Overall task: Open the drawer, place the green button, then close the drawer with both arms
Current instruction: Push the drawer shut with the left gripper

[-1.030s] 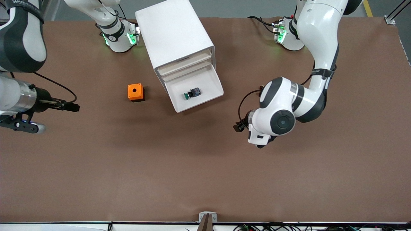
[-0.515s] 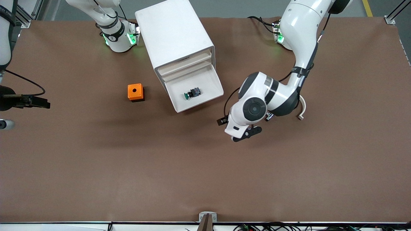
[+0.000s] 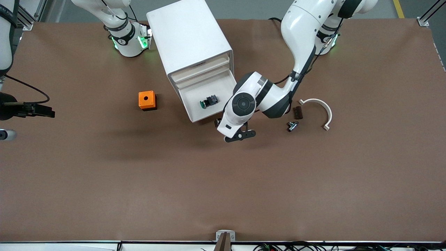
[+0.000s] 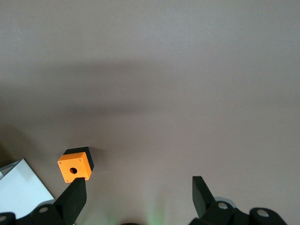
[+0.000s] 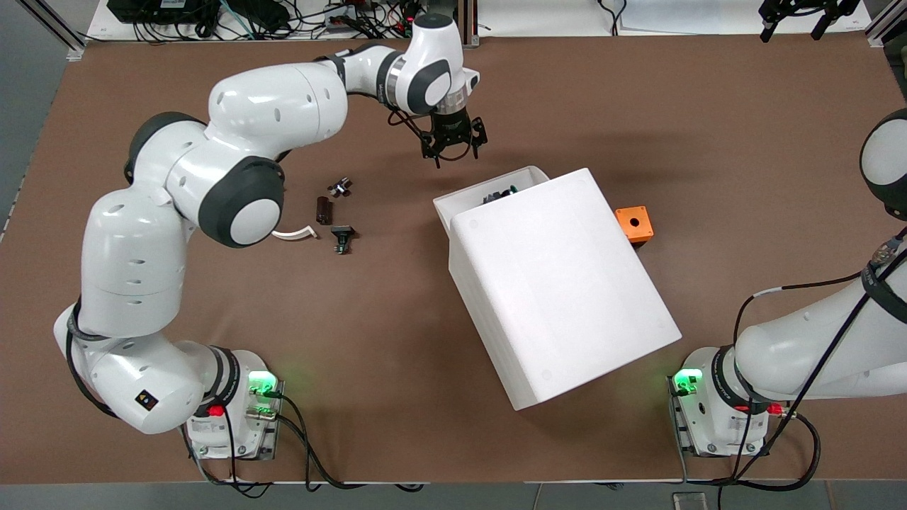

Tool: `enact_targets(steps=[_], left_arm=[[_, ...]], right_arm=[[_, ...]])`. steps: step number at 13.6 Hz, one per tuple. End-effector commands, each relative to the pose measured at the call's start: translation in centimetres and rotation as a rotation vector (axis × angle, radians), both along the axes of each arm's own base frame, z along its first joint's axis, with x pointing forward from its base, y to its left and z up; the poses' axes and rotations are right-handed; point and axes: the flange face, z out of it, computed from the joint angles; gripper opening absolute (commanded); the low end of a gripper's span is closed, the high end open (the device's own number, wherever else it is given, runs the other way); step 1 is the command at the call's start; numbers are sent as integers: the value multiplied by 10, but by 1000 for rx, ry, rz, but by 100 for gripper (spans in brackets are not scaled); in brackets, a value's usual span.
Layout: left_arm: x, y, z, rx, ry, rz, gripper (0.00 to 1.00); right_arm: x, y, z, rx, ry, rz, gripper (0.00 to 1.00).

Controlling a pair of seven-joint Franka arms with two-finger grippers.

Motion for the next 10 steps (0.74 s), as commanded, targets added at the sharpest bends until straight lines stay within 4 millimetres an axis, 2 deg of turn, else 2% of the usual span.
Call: enact_targets(steps=[1,4,7,10], left_arm=[[-4,-5,-9,12,-1,25,100],[-30,-28,-23,37,24,48,100],[-53,-49,-23,6,81,99,100],[-90,-77,-24,20,122,126,100]], right_arm=[[-3,-6,7,-5,9,-10,100],[-3,-10,5,-11,16,-12,100],[-3,-10,31,-15,-20,-12,100],[-8,-8,51,-15,-26,-9,100]])
